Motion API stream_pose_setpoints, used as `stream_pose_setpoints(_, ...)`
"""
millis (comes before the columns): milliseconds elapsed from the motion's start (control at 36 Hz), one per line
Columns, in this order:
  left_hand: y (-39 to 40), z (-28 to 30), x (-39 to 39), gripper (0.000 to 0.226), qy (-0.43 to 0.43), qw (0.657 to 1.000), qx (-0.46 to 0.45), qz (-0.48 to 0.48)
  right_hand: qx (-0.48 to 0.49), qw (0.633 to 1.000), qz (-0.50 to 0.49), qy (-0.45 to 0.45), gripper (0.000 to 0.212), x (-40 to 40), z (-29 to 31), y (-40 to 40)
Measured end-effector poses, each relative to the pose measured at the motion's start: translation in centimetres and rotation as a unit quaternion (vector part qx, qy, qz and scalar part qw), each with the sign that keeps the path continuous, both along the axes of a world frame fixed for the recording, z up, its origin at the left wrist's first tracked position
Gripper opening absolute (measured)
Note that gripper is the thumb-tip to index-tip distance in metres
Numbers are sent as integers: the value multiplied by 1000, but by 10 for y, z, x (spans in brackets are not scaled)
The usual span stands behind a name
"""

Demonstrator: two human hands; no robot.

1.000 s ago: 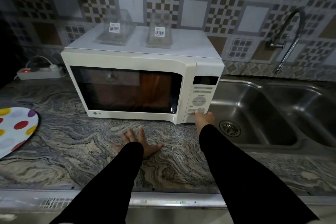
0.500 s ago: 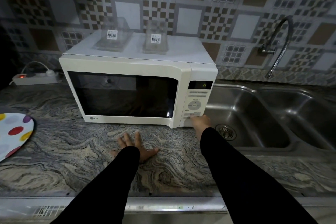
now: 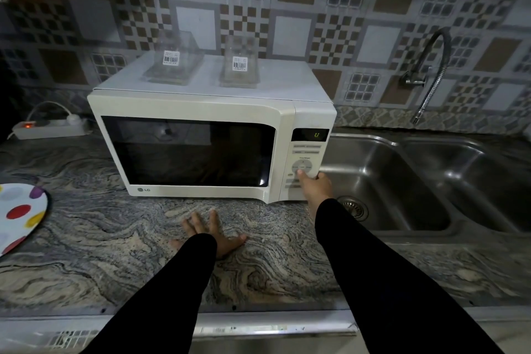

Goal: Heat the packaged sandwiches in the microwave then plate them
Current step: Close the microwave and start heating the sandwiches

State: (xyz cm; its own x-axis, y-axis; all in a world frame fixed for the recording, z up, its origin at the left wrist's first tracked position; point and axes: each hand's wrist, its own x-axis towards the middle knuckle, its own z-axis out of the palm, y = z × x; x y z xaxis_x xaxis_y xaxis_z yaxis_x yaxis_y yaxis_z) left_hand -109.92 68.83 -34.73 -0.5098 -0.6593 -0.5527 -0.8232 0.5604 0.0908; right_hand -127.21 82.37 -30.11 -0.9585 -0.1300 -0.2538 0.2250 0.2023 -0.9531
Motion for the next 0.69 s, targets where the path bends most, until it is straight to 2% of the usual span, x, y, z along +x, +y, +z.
stream_pose_setpoints(333, -3, -2, -3, 115, 2, 1000, 10, 3, -10, 1000, -20, -7, 42, -8, 1, -2)
stream_pose_setpoints(694, -2, -3, -3, 115, 1, 1000, 10, 6, 13, 1000, 23, 3, 44, -9, 6, 6)
